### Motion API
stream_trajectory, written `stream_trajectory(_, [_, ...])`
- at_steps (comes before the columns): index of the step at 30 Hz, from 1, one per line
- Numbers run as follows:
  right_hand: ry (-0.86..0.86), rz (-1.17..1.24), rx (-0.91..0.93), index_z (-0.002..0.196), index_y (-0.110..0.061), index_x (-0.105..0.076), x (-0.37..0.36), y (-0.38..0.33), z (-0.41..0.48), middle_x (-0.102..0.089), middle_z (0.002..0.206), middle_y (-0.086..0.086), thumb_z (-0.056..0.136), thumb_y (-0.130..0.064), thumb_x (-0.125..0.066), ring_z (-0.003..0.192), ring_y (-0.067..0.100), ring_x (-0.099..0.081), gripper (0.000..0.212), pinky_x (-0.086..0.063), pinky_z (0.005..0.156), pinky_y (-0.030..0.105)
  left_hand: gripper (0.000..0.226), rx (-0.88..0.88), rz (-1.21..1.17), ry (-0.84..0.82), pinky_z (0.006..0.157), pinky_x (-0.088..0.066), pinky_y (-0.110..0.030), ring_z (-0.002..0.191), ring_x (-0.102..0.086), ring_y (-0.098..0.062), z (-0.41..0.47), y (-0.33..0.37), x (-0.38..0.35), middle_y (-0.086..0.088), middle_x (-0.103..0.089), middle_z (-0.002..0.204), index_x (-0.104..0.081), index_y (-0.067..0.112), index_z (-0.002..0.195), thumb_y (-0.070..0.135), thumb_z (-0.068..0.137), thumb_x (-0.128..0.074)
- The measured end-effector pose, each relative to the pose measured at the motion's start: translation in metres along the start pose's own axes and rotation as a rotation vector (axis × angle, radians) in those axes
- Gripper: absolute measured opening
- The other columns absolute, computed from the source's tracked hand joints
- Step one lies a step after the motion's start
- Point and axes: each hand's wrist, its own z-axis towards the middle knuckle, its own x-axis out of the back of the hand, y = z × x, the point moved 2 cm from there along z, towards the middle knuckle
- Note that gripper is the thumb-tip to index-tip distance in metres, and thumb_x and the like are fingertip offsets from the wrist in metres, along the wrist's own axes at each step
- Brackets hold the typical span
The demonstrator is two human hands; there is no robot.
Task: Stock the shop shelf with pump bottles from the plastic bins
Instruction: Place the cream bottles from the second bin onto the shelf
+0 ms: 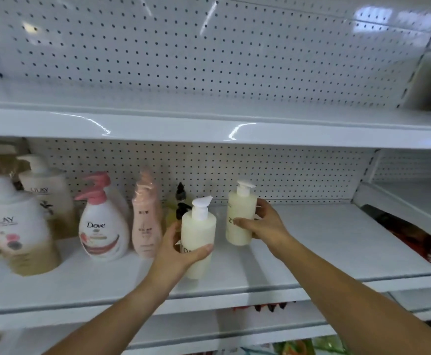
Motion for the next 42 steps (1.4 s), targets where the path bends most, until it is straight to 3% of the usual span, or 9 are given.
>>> stream_trajectory(6, [-0.059, -0.024, -0.017, 0.117, -0.030, -0.058, -0.010, 0.014, 0.031, -0.067, 0.115, -0.007, 0.058, -0.020, -0.095, 0.107, 0.013, -0.065, 0.070, -0.056, 0.093, 0.044, 0.079, 0.032, 0.008, -0.021, 0.080, -0.053, -0.021, 0.100, -0.064, 0.002, 0.001, -0.006, 0.001, 0.017, -0.066, 0.117, -0.051, 0.043, 0.124, 0.030, 0.059, -0.095])
stream_trajectory(12, [-0.138, -0.029, -0.019, 0.128, -0.022, -0.054, -0.029, 0.027, 0.062, -0.064, 0.117, -0.005, 0.065, -0.012, -0.092, 0.102, 0.003, -0.061, 0.074, -0.052, 0.076, 0.024, 0.082, 0.085, 0.060, -0.011, 0.086, -0.054, -0.024, 0.107, -0.063, -0.003, -0.004, -0.016, 0.001, 0.019, -0.065, 0.119, -0.049, 0.045, 0.127, 0.034, 0.060, -0.094])
stream_trajectory(15, [-0.166, -0.023, -0.028, 0.129, -0.019, -0.053, -0.038, 0.033, 0.076, -0.063, 0.116, -0.005, 0.066, -0.011, -0.091, 0.101, 0.001, -0.059, 0.074, -0.050, 0.073, 0.021, 0.086, 0.102, 0.077, 0.016, 0.092, -0.054, -0.030, 0.111, -0.062, -0.005, -0.006, -0.023, 0.003, 0.019, -0.064, 0.123, -0.047, 0.043, 0.131, 0.042, 0.057, -0.092])
stream_trajectory(19, [-0.184, -0.025, -0.020, 0.132, -0.019, -0.051, -0.049, 0.039, 0.089, -0.061, 0.121, -0.003, 0.066, -0.011, -0.091, 0.101, 0.000, -0.058, 0.078, -0.049, 0.078, 0.025, 0.082, 0.119, 0.067, 0.071, 0.080, -0.055, -0.019, 0.106, -0.064, -0.001, -0.008, -0.024, 0.004, 0.019, -0.065, 0.119, -0.048, 0.040, 0.131, 0.032, 0.062, -0.091])
stream_trajectory(23, [-0.219, -0.048, -0.006, 0.128, -0.020, -0.051, -0.055, 0.042, 0.099, -0.060, 0.120, -0.002, 0.069, -0.008, -0.089, 0.097, -0.005, -0.055, 0.071, -0.047, 0.070, 0.018, 0.079, 0.112, 0.057, 0.100, 0.076, -0.055, -0.016, 0.103, -0.064, 0.001, -0.008, -0.023, 0.002, 0.019, -0.066, 0.118, -0.048, 0.041, 0.129, 0.030, 0.063, -0.090])
stream_trajectory(28, [-0.240, -0.029, 0.000, 0.130, -0.020, -0.051, -0.058, 0.046, 0.113, -0.061, 0.124, 0.000, 0.068, -0.008, -0.089, 0.108, 0.012, -0.061, 0.074, -0.051, 0.079, 0.027, 0.082, 0.110, 0.062, 0.126, 0.080, -0.055, -0.020, 0.107, -0.063, -0.002, -0.009, -0.023, 0.005, 0.019, -0.066, 0.118, -0.051, 0.043, 0.126, 0.043, 0.054, -0.090])
stream_trajectory(34, [-0.233, -0.014, 0.005, 0.131, -0.018, -0.050, -0.062, 0.051, 0.125, -0.061, 0.122, 0.000, 0.069, -0.005, -0.088, 0.101, 0.003, -0.059, 0.074, -0.049, 0.072, 0.022, 0.087, 0.113, 0.078, 0.124, 0.088, -0.054, -0.025, 0.110, -0.062, -0.003, -0.009, -0.024, 0.008, 0.019, -0.065, 0.121, -0.048, 0.044, 0.130, 0.045, 0.054, -0.089])
stream_trajectory(42, [-0.316, -0.028, -0.010, 0.135, -0.022, -0.048, -0.060, 0.060, 0.131, -0.060, 0.130, 0.001, 0.069, -0.007, -0.088, 0.118, 0.019, -0.059, 0.078, -0.050, 0.101, 0.046, 0.081, 0.115, 0.054, 0.121, 0.084, -0.055, -0.021, 0.109, -0.062, -0.002, -0.009, -0.025, 0.012, 0.021, -0.065, 0.119, -0.049, 0.046, 0.126, 0.045, 0.055, -0.089])
